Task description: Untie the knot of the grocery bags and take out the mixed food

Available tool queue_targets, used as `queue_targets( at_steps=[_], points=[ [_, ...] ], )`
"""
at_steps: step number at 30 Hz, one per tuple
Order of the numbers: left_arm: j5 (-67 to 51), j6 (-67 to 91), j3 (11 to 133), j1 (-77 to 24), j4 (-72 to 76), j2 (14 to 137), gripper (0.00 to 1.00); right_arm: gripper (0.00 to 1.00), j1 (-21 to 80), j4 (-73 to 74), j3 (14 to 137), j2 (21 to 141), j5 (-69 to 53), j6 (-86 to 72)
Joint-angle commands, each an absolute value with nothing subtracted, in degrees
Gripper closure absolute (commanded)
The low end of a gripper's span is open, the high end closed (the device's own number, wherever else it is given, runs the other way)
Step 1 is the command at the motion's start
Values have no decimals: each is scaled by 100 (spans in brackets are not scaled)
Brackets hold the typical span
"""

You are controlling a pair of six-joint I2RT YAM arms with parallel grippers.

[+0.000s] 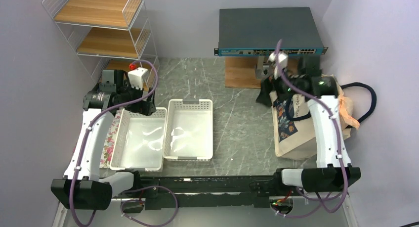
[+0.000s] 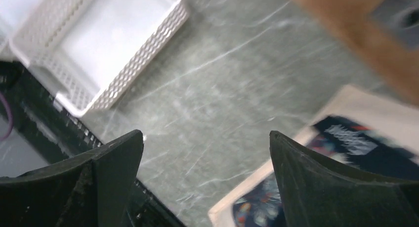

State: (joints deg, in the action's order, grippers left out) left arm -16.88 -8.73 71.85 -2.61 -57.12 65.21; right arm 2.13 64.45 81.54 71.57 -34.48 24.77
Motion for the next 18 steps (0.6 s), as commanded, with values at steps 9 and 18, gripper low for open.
queue_targets(
  at_steps=[9,18],
  points=[
    [-2799,-1336,8726,-544,-5855,7502,1,3,-2011,6635,12229,7990,-1757,1479],
    [-2344,-1512,8924,-1075,-5904,7630,0,18,-3857,6463,11182,7711,-1032,1118]
  ],
)
